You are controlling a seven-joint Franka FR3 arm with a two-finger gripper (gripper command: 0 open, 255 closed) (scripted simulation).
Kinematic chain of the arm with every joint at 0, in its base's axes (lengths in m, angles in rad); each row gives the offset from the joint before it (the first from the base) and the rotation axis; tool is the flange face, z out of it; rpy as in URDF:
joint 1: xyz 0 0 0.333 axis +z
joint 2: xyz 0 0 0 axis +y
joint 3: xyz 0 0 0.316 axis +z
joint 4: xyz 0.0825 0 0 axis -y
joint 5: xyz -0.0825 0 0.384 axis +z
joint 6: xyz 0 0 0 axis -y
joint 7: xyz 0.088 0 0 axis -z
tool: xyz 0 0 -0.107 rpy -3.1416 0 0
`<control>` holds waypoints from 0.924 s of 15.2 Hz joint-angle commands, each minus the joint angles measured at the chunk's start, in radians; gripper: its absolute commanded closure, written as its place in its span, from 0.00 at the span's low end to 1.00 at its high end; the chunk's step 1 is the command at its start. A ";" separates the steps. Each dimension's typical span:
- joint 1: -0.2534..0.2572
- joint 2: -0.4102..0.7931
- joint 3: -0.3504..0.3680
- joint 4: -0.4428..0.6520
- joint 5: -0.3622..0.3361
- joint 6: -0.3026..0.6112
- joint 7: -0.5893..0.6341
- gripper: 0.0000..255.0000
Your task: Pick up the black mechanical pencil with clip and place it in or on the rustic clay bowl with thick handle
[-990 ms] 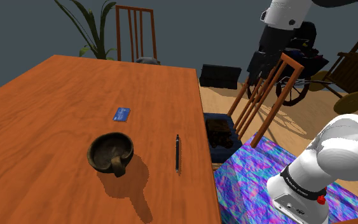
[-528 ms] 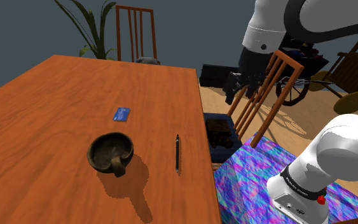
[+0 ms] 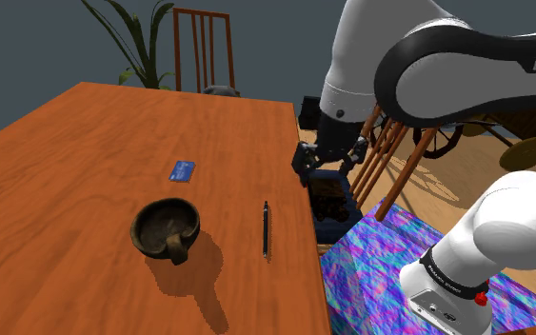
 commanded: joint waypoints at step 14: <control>-0.222 0.492 0.432 0.150 -0.197 0.335 0.625 0.00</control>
